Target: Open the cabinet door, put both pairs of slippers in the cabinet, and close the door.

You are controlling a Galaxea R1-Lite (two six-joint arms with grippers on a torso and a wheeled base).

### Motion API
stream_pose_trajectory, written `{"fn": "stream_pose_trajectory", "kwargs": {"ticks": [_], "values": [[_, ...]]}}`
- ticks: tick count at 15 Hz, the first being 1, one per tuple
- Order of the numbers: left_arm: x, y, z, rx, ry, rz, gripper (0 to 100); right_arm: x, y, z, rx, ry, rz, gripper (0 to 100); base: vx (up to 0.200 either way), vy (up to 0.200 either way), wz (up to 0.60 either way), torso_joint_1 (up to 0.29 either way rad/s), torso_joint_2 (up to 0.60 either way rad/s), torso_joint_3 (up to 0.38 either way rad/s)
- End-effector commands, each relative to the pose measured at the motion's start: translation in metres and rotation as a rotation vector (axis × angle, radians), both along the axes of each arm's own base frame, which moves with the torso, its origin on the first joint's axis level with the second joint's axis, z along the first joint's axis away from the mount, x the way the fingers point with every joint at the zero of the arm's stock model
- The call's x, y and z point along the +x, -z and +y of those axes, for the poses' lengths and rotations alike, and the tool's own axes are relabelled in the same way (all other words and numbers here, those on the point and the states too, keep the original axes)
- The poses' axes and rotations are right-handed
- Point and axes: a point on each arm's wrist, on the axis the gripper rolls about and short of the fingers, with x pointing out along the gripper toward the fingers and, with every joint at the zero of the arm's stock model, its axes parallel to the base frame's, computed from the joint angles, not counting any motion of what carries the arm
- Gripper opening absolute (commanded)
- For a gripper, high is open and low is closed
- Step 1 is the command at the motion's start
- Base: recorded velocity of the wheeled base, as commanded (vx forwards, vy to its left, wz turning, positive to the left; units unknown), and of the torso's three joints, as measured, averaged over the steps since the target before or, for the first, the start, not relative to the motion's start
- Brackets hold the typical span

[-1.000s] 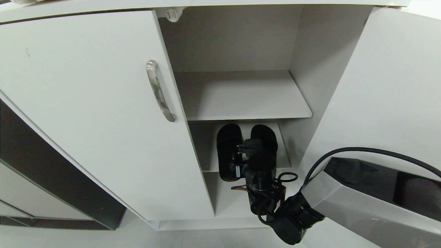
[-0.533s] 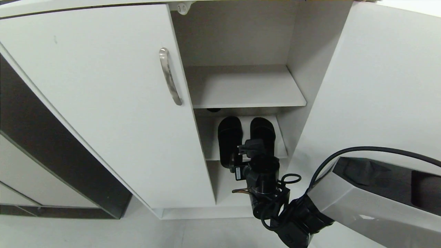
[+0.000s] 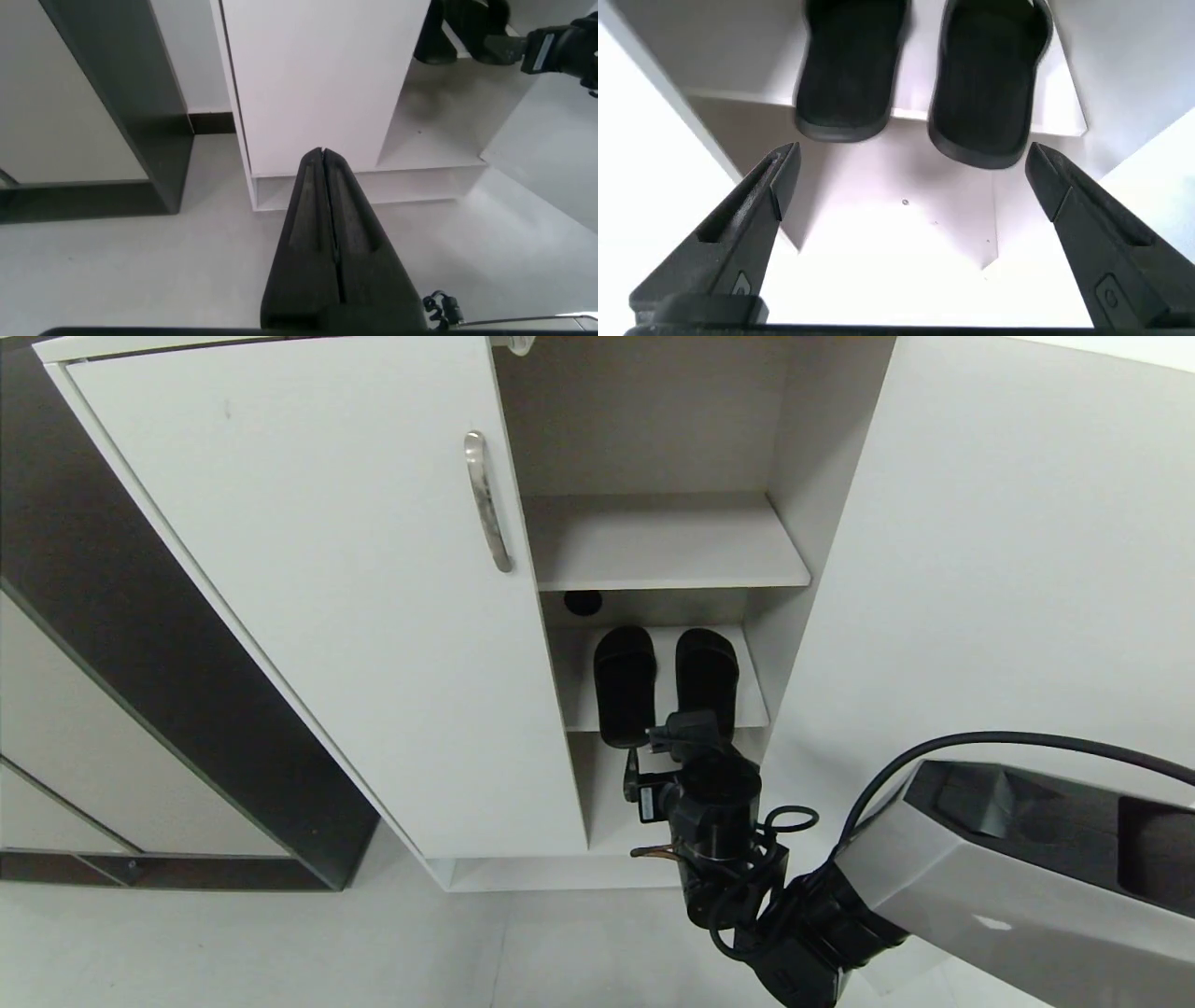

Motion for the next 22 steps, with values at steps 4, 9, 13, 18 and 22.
{"fn": "stream_pose_trajectory", "kwargs": {"ticks": [4,9,13,18,22], "values": [[0.000,0.000,0.000,0.000,-0.001,0.002,0,-0.002,-0.005,-0.001,0.013,-0.003,-0.012,100,0.000,0.000,0.00,0.000,0.00,0.000],[0.000,0.000,0.000,0.001,-0.001,0.002,0,-0.002,0.001,-0.006,0.004,0.005,-0.001,100,0.000,0.000,0.00,0.002,0.00,0.045],[0.000,0.000,0.000,0.001,-0.001,0.002,0,-0.001,0.003,-0.006,-0.002,0.005,0.003,100,0.000,0.000,0.00,0.004,0.00,0.194],[0.000,0.000,0.000,0.001,-0.001,0.002,0,-0.002,0.002,-0.006,0.001,0.005,-0.001,100,0.000,0.000,0.00,0.000,0.00,0.200],[0.000,0.000,0.000,0.000,-0.003,0.002,0,-0.004,0.006,-0.009,-0.012,-0.003,0.012,100,0.000,0.000,0.00,0.005,0.00,0.196]]}}
